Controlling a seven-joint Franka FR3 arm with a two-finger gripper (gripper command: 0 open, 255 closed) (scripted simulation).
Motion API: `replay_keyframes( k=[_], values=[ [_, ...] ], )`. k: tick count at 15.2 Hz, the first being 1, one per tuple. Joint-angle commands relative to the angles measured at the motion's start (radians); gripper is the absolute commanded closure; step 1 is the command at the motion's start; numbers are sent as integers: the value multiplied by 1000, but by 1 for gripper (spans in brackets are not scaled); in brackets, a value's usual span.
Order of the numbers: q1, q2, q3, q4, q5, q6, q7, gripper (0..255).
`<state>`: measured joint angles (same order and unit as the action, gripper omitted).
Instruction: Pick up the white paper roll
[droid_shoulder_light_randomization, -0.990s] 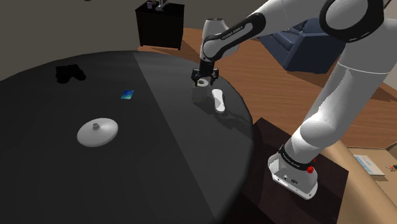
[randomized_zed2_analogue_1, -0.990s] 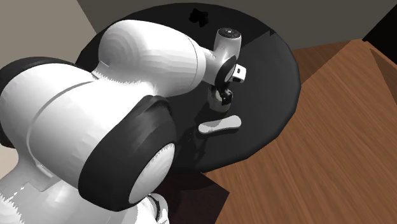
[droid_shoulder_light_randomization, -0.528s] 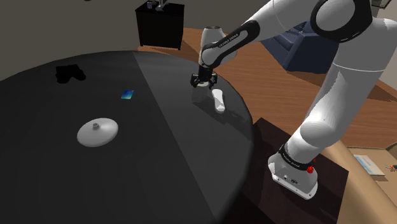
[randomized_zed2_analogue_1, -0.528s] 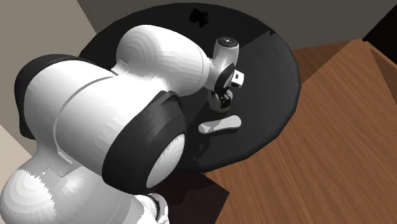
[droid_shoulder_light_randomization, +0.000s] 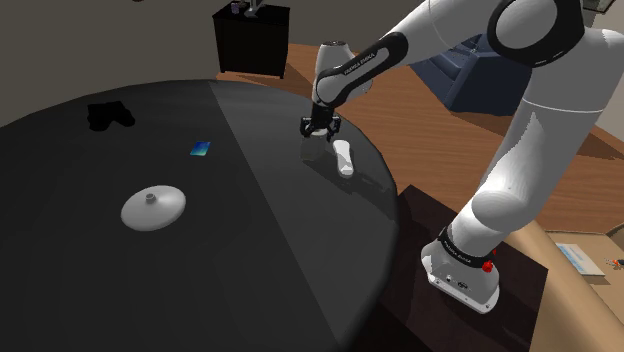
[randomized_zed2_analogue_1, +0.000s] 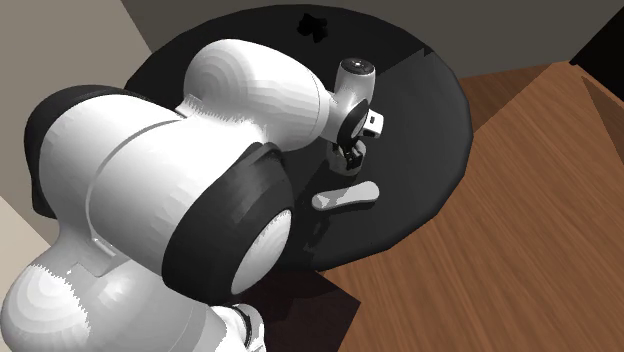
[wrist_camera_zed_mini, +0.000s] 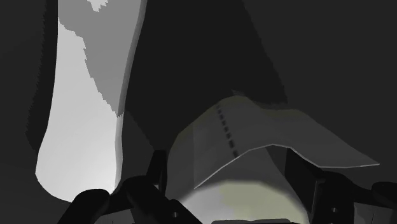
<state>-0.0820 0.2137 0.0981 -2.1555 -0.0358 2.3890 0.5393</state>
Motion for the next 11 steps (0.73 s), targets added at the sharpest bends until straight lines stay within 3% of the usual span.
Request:
replay_keyframes(
  k=[1, 11],
  values=[
    [-1, 2, -1, -1, 0, 0, 0, 255],
    [-3, -73, 3, 34, 12, -110, -8, 255]
  ],
)
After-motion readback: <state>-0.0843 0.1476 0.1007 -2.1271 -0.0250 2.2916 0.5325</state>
